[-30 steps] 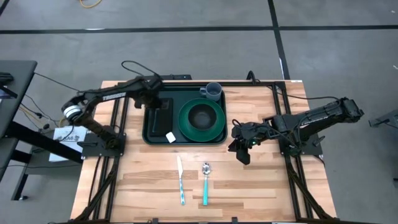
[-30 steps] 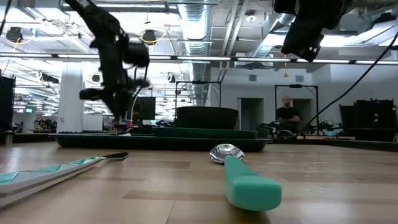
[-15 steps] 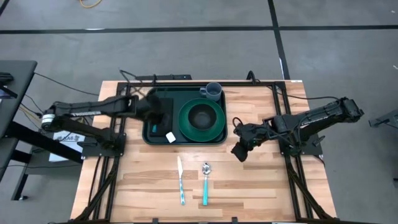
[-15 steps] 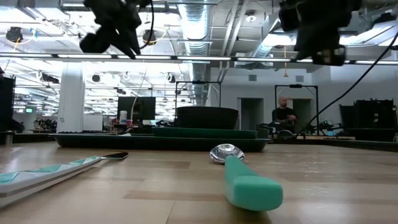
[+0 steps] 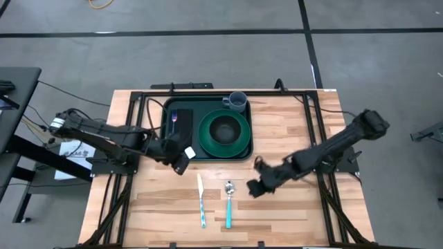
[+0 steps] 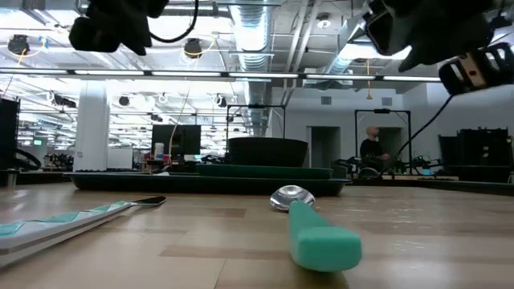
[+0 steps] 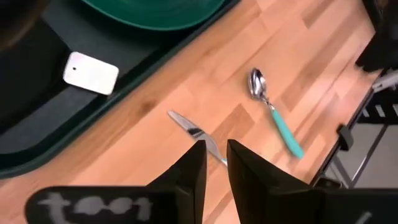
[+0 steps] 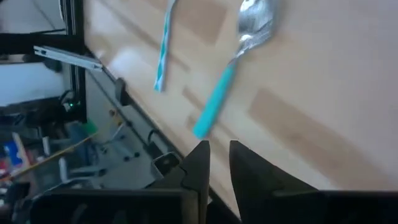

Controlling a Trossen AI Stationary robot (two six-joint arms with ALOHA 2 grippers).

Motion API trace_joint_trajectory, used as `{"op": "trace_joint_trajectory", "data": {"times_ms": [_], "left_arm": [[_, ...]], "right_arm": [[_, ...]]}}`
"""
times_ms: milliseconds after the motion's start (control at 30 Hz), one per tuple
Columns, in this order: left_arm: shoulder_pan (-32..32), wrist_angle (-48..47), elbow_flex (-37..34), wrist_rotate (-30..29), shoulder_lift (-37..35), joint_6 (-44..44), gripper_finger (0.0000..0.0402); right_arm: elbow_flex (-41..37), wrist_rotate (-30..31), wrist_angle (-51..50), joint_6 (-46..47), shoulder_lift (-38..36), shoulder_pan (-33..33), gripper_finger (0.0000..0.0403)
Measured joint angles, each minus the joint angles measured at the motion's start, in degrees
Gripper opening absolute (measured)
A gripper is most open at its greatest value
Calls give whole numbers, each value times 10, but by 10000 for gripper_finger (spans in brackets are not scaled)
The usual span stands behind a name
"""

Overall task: Set up tray
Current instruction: Put the blue patterned spoon on the black napkin to the right of the purple fork

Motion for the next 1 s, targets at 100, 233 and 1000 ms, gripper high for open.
{"op": "trace_joint_trajectory", "data": {"times_ms": [100,233,1000], "left_arm": [[-22,-2,0,-1,-8,6,51],[-47,-21,0,-1,-14,23,51],[-72,-48,0,-11,-21,102,51]], "right_arm": [[32,22,1,34,58,14,40],[86,37,0,47,130,21,16],[182,58,6,42,241,8,173]]}}
